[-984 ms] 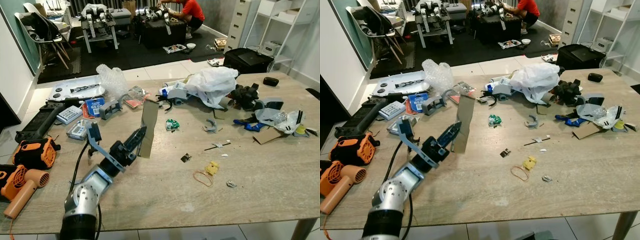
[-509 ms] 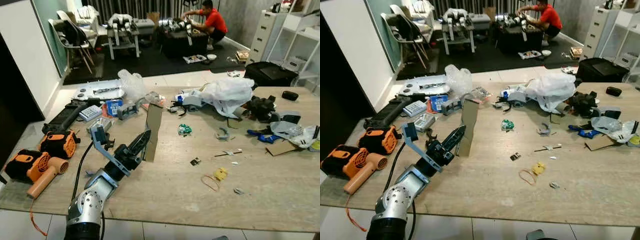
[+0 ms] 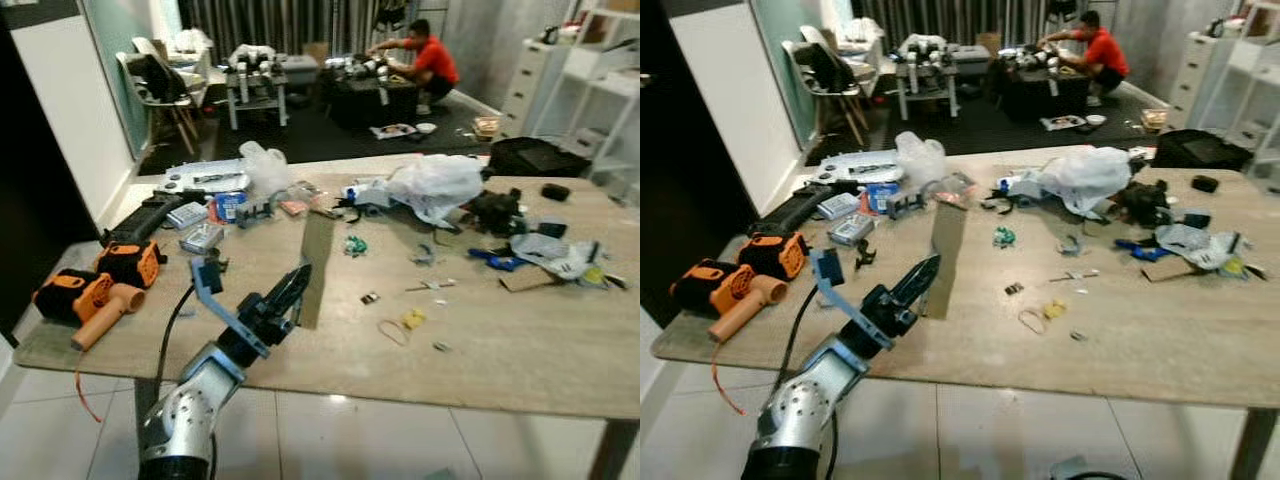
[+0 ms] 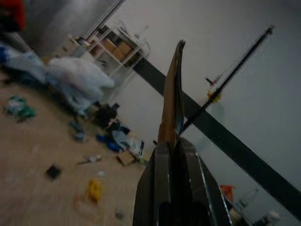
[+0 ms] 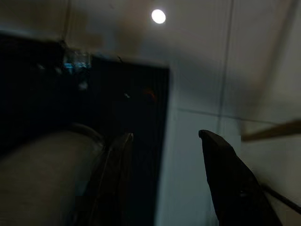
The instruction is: Picking trash to rubbish bin
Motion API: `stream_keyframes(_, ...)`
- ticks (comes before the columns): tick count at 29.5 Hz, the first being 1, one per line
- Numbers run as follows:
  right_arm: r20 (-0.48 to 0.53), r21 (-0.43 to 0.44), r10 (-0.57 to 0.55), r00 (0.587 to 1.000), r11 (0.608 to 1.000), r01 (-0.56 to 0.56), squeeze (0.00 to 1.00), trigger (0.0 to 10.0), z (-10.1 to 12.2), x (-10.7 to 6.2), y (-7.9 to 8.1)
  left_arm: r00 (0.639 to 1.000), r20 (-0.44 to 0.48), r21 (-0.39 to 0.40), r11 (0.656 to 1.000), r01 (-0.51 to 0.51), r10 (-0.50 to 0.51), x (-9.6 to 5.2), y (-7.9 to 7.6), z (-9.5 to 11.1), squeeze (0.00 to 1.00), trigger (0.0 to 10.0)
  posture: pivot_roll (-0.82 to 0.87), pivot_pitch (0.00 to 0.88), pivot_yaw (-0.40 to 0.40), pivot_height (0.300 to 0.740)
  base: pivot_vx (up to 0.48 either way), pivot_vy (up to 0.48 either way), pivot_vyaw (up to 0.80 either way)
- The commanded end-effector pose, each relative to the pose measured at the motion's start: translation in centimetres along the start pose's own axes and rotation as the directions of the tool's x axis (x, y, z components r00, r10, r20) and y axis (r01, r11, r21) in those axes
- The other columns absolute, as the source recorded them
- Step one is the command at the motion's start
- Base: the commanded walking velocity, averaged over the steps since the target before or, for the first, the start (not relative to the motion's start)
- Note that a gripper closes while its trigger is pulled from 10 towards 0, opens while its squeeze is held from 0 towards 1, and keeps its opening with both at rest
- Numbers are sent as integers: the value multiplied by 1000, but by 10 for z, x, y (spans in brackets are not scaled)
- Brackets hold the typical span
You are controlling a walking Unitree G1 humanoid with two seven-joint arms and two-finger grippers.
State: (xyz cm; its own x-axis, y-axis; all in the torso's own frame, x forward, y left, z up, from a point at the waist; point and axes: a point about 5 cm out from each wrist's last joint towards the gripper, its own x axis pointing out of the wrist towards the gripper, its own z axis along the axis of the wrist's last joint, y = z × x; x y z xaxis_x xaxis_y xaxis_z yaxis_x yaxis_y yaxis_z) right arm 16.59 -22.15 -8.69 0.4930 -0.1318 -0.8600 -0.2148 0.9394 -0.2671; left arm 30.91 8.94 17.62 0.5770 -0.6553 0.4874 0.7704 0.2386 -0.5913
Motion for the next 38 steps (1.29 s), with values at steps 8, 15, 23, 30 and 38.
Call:
stream_keyframes(8,176,-110,-121,977,984,142,0,10000,52,2,-19,999,6,-3,999,-40,40,-6,3,-2,0,10000,-94,94,17,740,-137,0,0)
stream_keyframes(15,227,-166,-41,973,983,80,0,10000,68,2,-4,999,-11,12,999,-32,32,-5,1,-6,0,10000,-84,79,8,740,0,0,0)
stream_keyframes(23,101,-135,-15,995,990,29,0,10000,36,3,4,999,-15,20,999,-38,38,-4,2,-7,0,10000,-81,76,6,740,0,0,-254)
stream_keyframes(30,33,-120,-17,999,993,21,0,10000,15,2,3,999,-24,21,999,-37,38,-2,2,-8,0,10000,-90,79,14,740,0,0,-773)
stream_keyframes(38,-23,-111,-19,1000,994,16,0,10000,-1,0,3,999,-27,23,999,-40,40,-1,3,-8,0,10000,-90,79,16,740,0,0,-773)
